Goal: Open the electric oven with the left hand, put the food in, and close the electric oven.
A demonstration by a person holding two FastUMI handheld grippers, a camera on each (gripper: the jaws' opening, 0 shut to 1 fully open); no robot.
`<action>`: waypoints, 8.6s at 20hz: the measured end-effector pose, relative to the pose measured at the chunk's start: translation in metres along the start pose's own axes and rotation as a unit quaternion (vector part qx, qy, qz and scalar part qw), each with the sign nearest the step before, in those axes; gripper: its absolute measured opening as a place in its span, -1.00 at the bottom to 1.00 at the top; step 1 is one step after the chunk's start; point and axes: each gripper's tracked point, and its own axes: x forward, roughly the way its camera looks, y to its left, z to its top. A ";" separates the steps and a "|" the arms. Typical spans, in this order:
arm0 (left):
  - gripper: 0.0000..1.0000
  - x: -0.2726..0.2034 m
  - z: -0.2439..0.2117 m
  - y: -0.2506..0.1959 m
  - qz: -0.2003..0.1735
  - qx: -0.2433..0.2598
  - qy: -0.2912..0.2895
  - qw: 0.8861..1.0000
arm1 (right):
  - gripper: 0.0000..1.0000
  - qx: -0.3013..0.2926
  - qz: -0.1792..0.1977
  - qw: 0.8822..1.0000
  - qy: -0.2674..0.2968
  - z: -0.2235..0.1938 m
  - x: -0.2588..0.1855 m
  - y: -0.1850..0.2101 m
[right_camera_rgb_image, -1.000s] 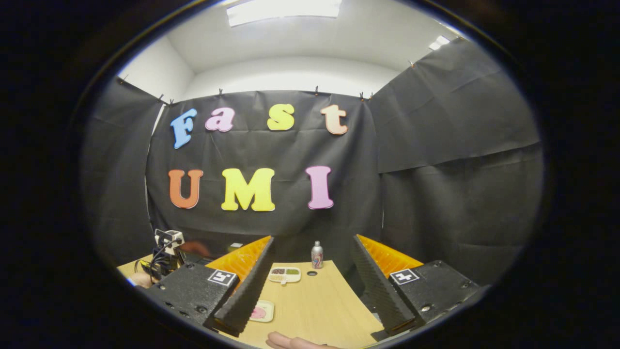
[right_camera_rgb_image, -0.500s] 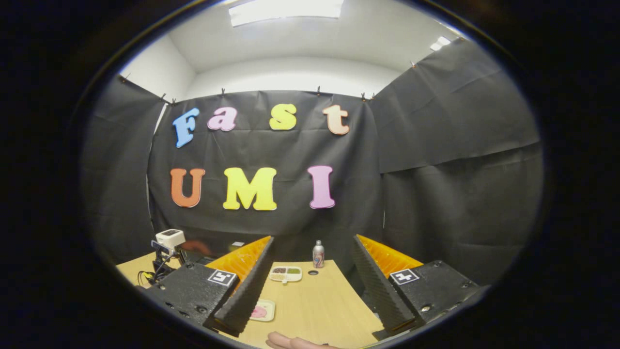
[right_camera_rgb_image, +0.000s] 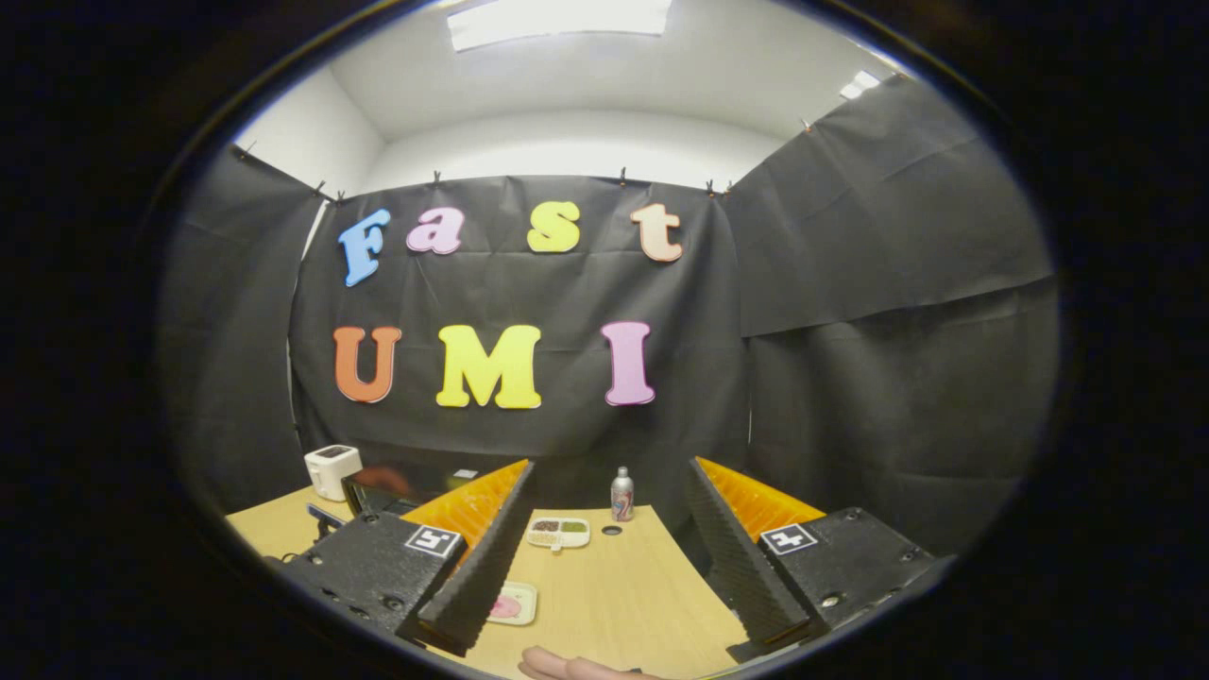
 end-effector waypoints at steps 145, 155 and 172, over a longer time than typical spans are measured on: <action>0.92 -0.312 0.078 0.177 0.144 -0.006 -0.162 0.976 | -0.10 0.453 0.020 0.855 0.250 -0.365 0.311 0.421; 0.92 -0.288 0.075 0.185 0.161 -0.026 -0.133 0.978 | 1.00 0.257 0.102 0.941 0.195 -0.315 0.269 0.405; 0.93 -0.151 0.056 0.105 0.070 -0.013 -0.017 0.997 | 0.92 0.030 0.123 0.987 0.098 -0.174 0.174 0.267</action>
